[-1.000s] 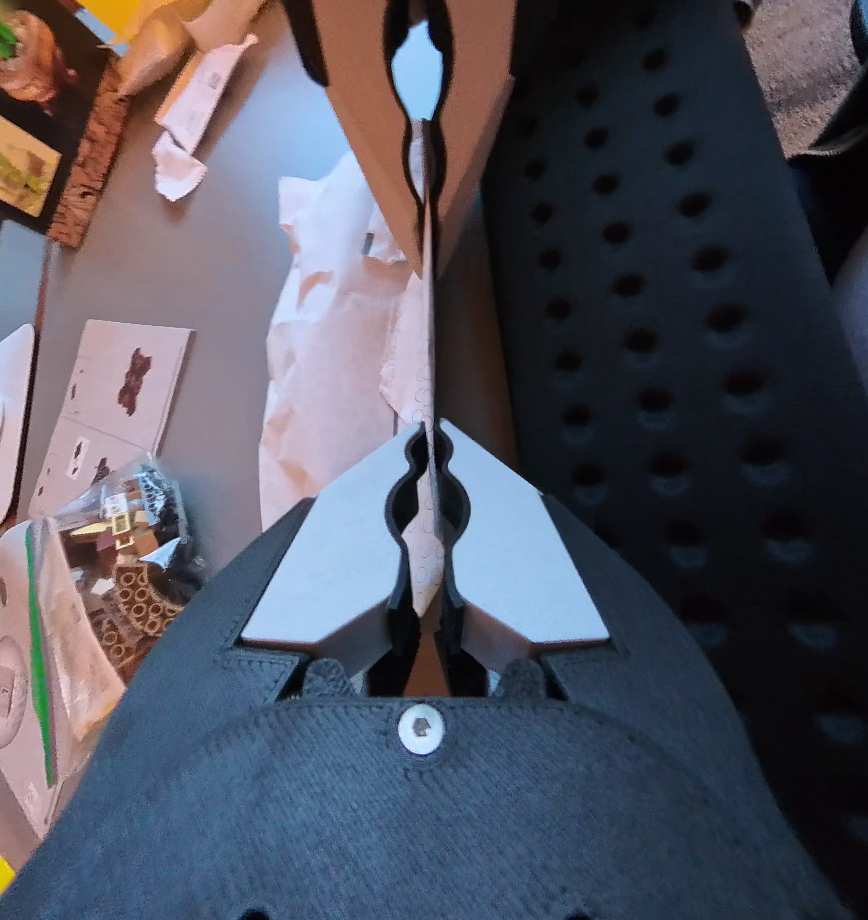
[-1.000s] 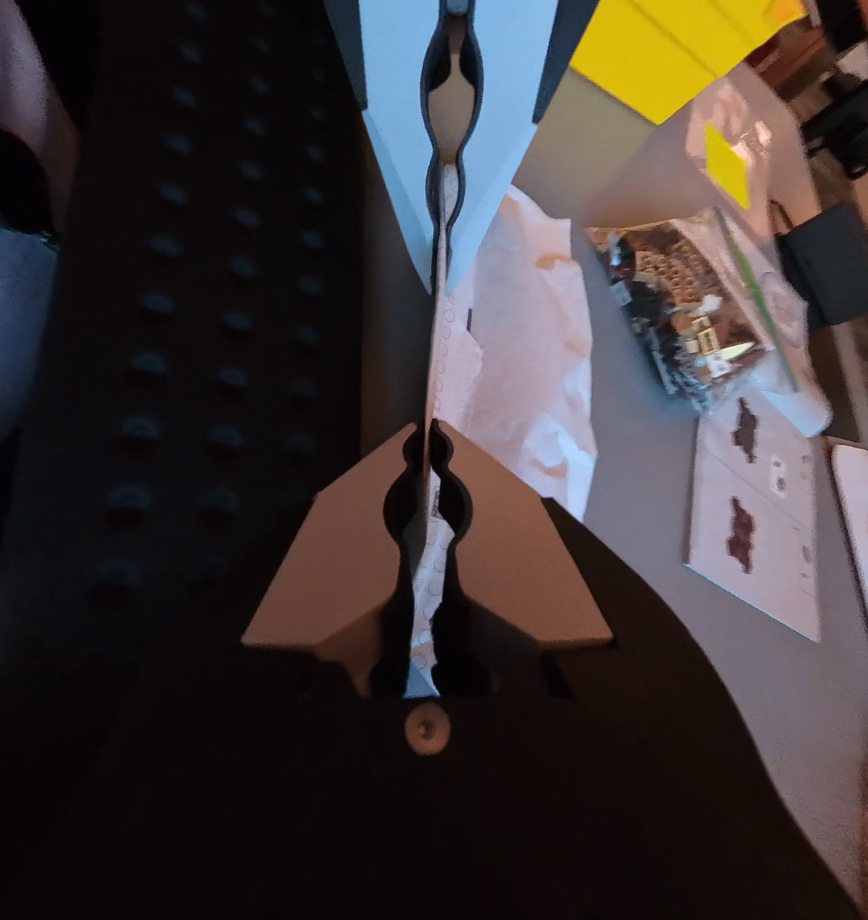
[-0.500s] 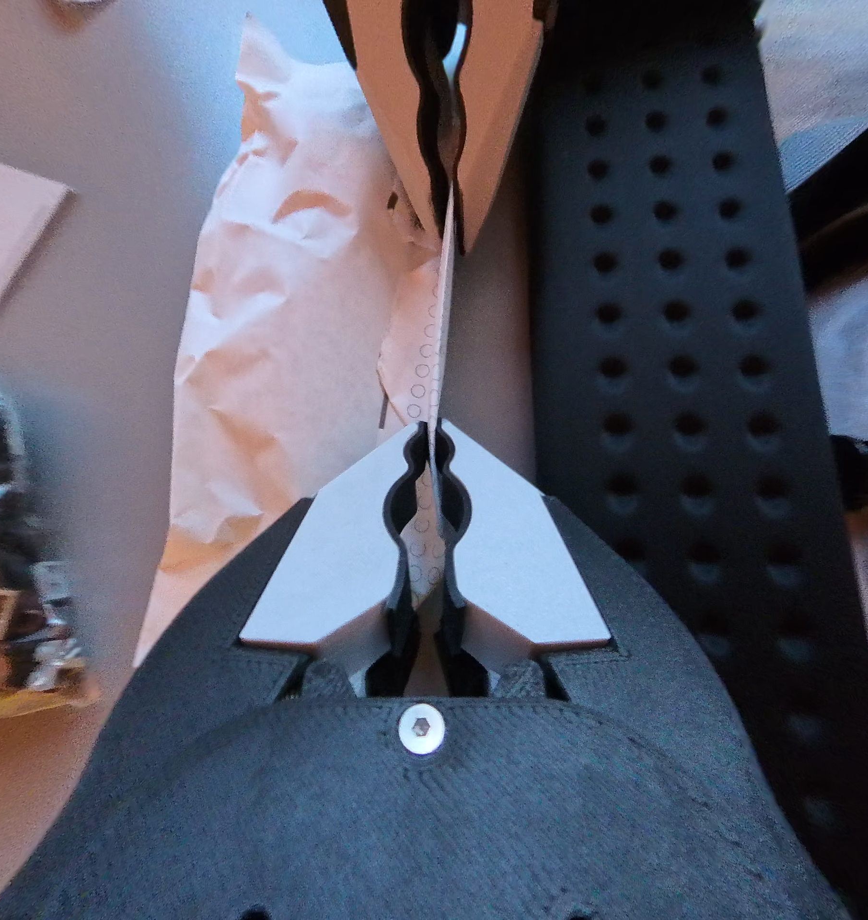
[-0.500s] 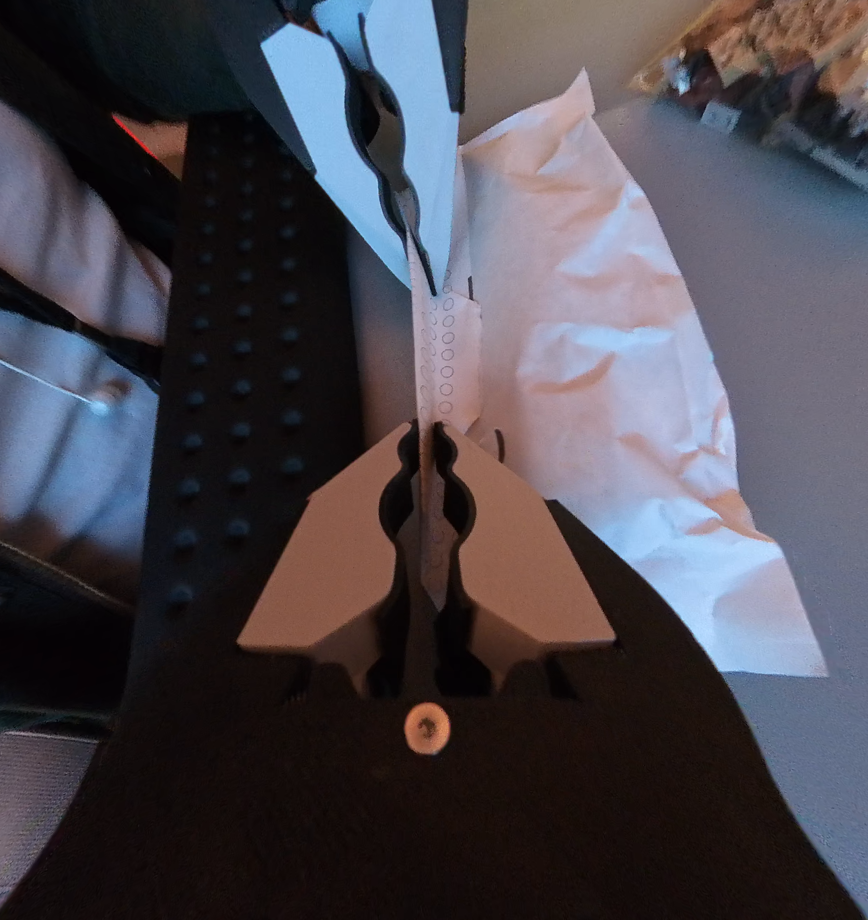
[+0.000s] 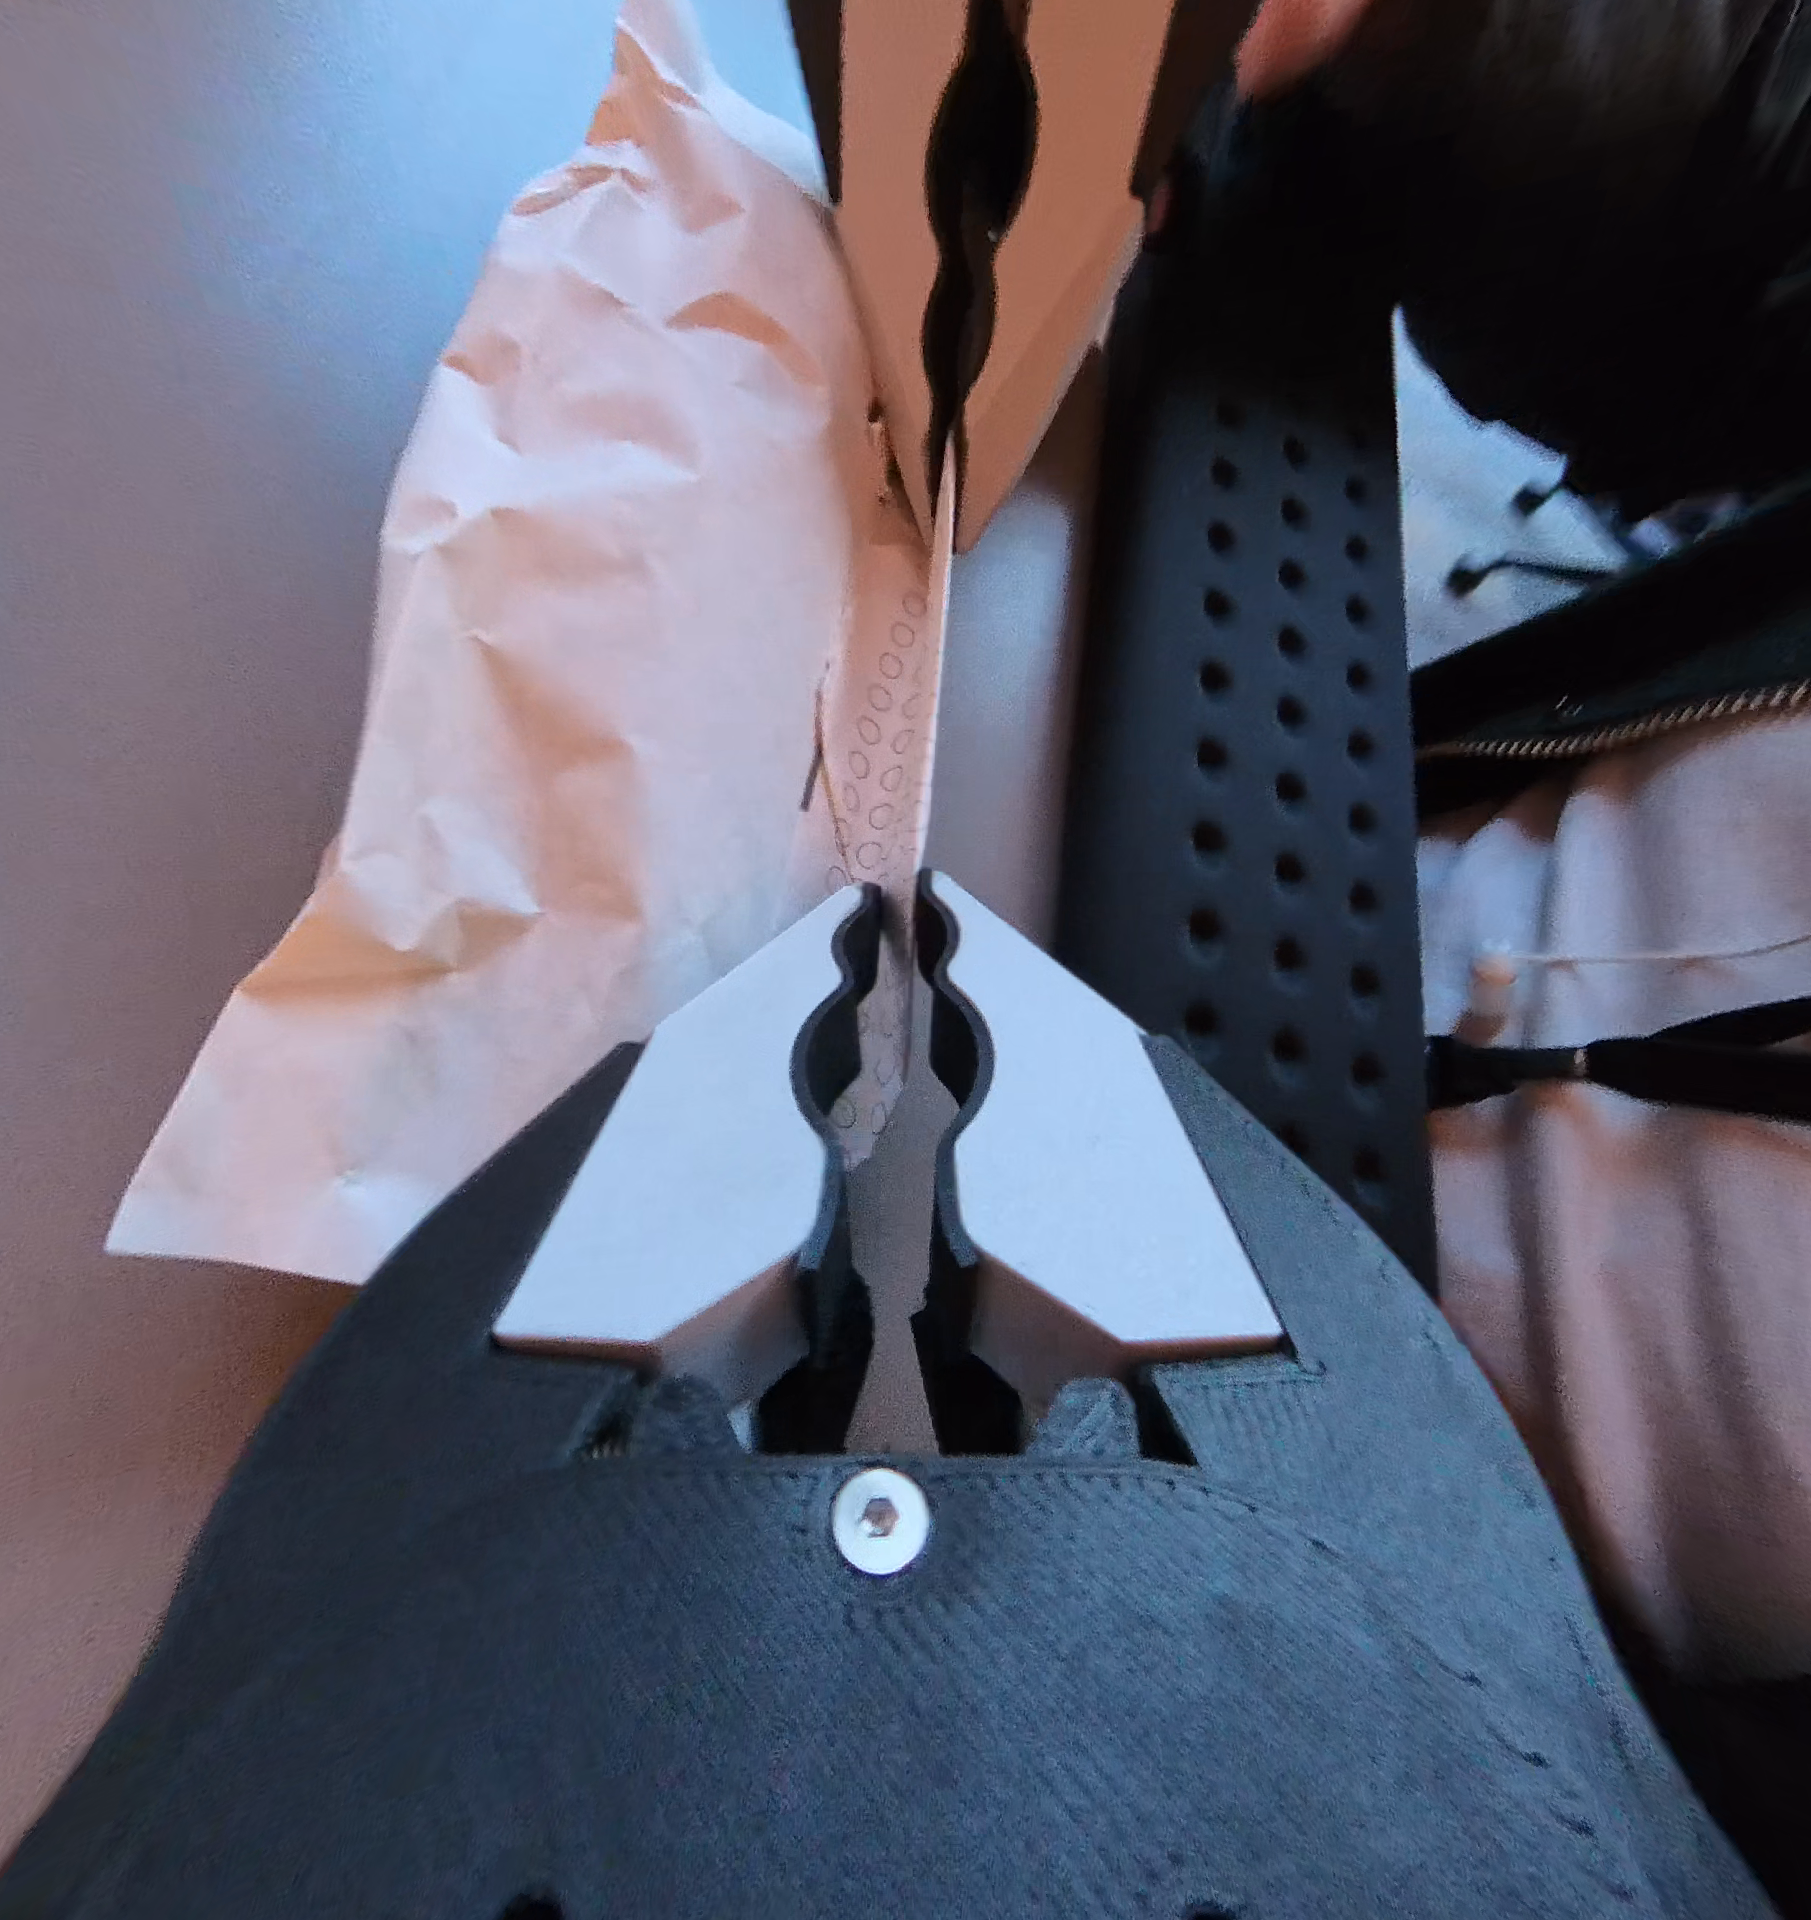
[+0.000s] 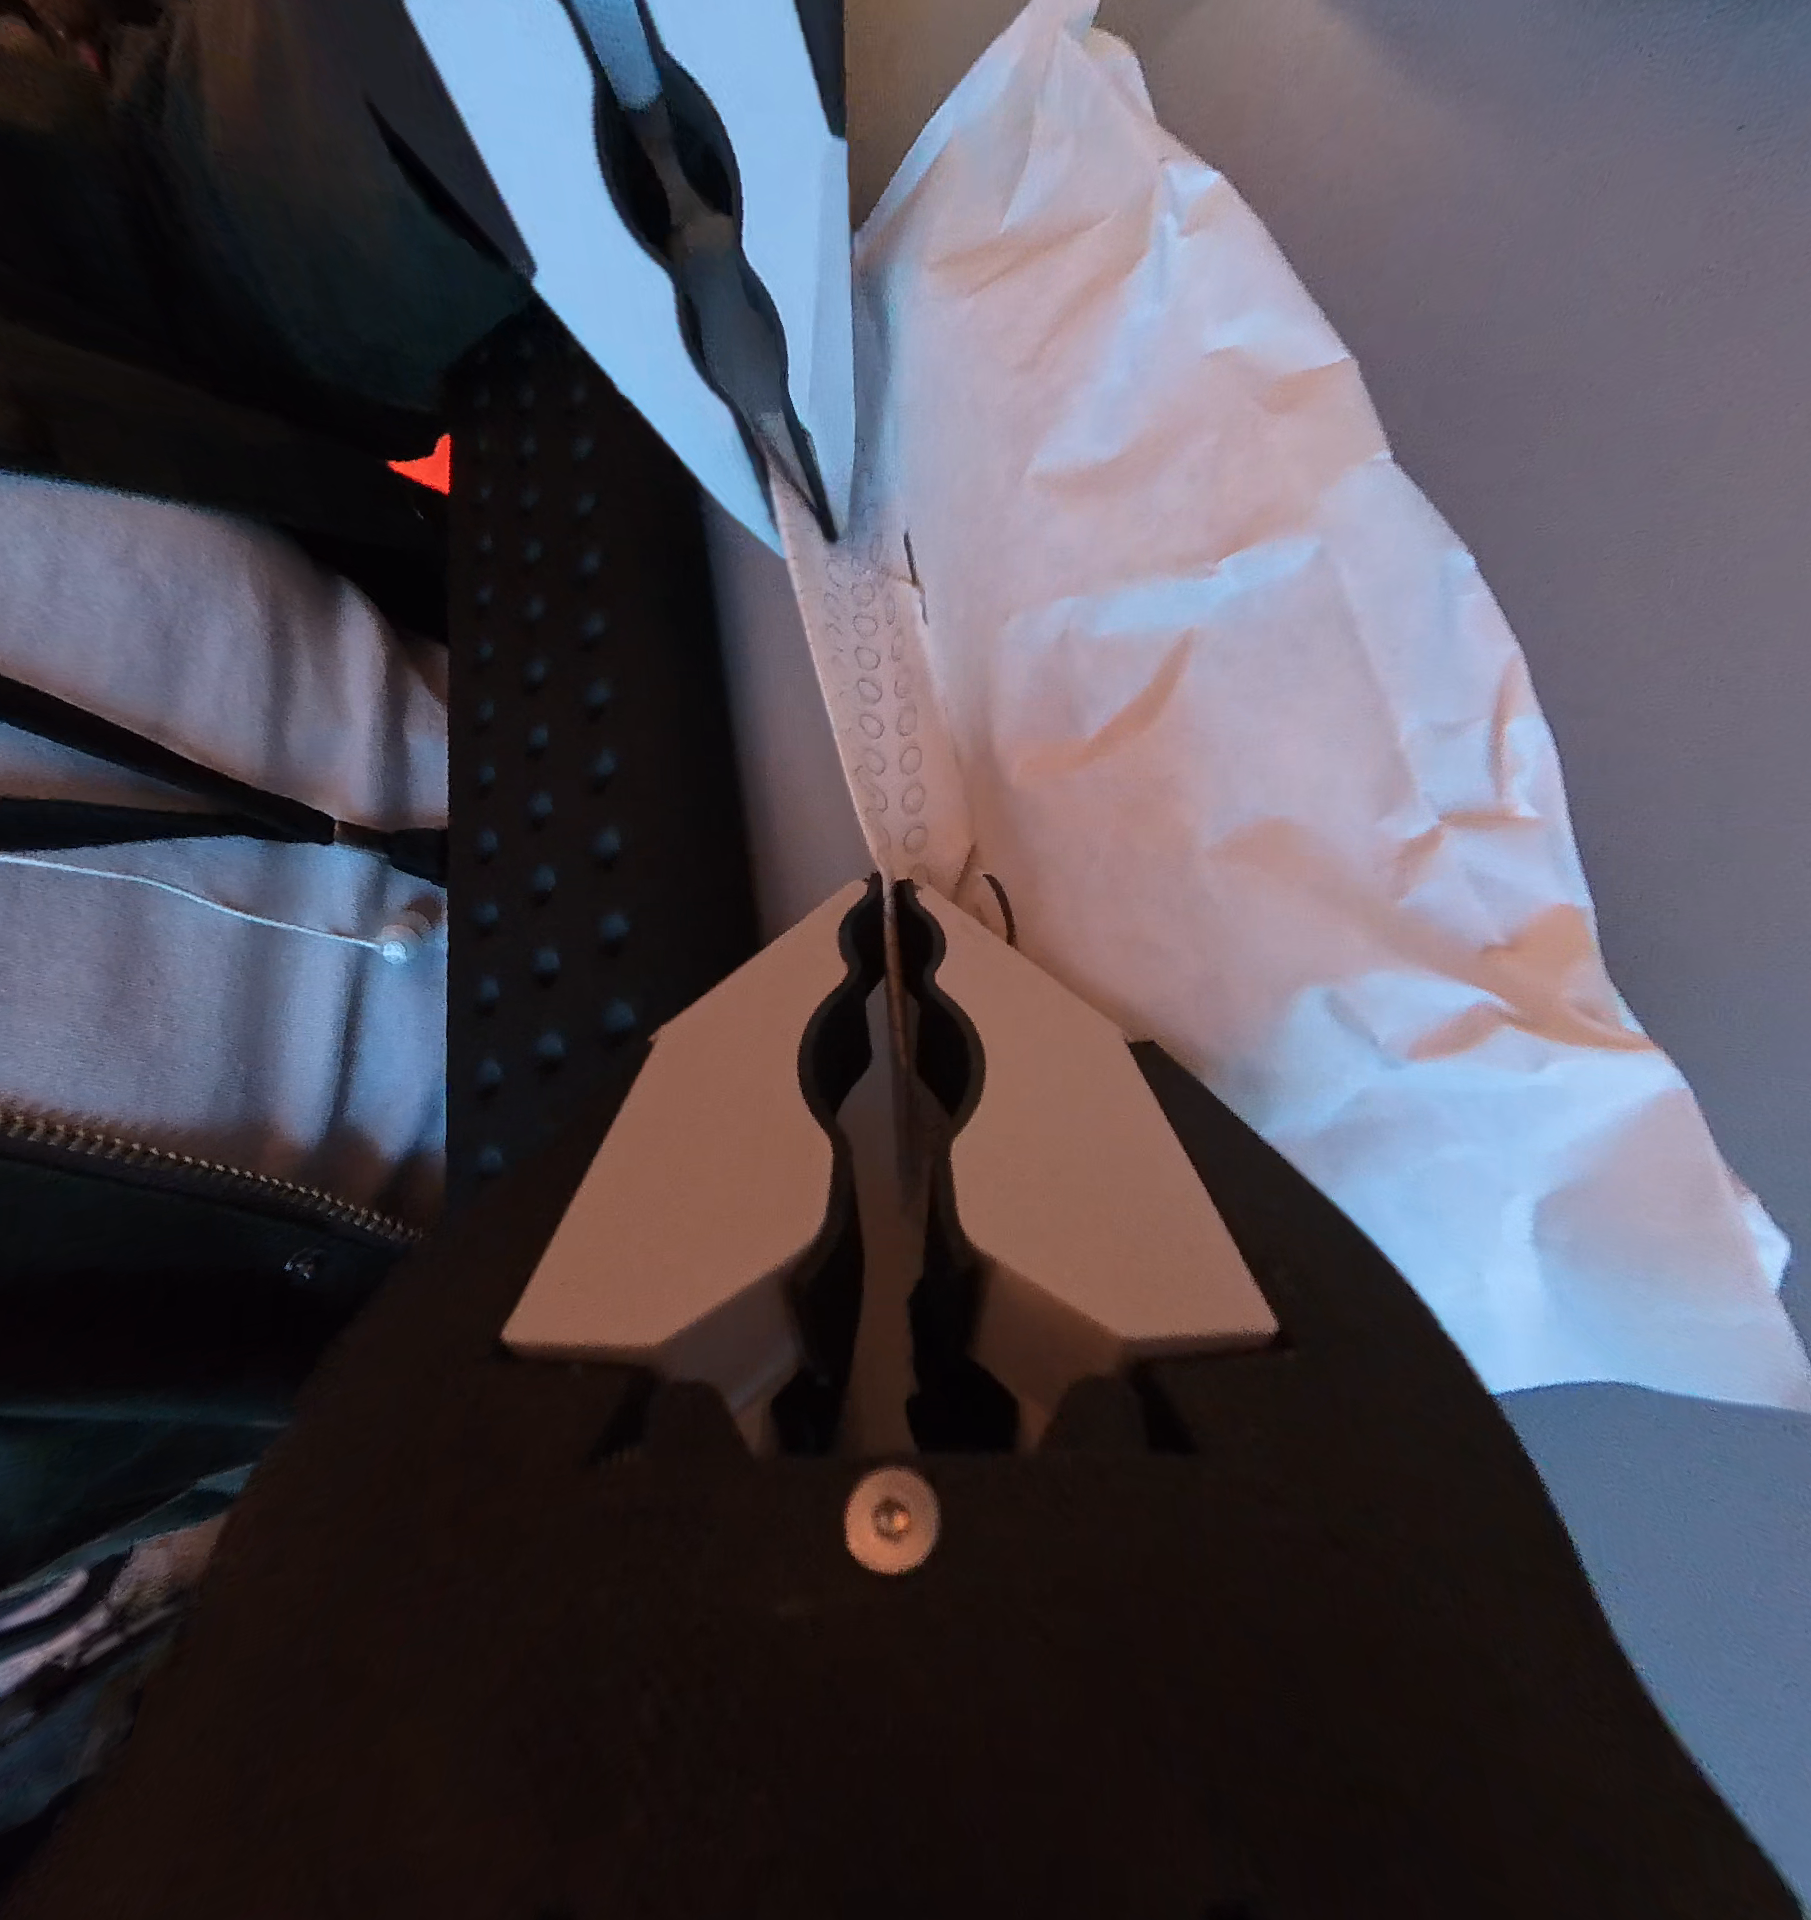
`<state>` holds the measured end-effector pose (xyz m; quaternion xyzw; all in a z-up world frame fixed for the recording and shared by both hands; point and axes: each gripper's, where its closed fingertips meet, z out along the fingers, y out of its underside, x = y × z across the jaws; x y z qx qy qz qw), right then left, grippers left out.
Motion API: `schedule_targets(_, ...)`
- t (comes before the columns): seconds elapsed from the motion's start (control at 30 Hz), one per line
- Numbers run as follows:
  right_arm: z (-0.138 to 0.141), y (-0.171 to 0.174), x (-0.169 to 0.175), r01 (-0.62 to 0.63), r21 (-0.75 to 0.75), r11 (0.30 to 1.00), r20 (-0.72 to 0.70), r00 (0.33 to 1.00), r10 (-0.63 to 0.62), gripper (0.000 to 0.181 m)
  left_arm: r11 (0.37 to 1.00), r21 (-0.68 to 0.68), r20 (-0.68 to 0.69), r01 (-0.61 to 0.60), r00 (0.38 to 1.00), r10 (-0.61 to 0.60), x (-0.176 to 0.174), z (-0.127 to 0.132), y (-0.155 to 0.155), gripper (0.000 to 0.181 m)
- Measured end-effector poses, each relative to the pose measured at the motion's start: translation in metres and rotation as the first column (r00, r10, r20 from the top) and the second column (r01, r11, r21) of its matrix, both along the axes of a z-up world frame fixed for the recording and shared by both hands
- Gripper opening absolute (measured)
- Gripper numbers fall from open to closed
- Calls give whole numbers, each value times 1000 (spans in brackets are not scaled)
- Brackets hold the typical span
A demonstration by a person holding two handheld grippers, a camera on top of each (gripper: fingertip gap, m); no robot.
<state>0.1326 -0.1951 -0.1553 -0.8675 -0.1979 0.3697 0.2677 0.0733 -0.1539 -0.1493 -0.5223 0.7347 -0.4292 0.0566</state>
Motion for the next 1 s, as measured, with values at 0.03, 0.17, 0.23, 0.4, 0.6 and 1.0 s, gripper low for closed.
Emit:
schedule_targets(0.03,1,2,0,14,-14,1000,-24,1000,-15,1,998,-50,-19,-24,1000,23,1,1,3,1)
schedule_targets(0.17,-1,4,-2,43,-92,995,-91,995,-51,1,962,-256,-167,-97,985,55,0,-4,6,0)
schedule_targets(0.23,0,5,-2,51,-83,995,-80,995,-58,1,952,-288,-198,-108,979,52,0,-5,7,0)
schedule_targets(0.4,3,6,1,57,-14,998,-68,996,-57,3,953,-280,-237,-119,970,51,-2,-8,10,0)
schedule_targets(0.6,1,10,7,135,-132,982,-142,978,-154,2,948,-294,-258,-126,965,49,0,-8,14,0)
schedule_targets(1.0,-2,14,10,134,-224,965,-142,976,-168,2,979,-168,-191,-113,978,80,2,-4,21,8)
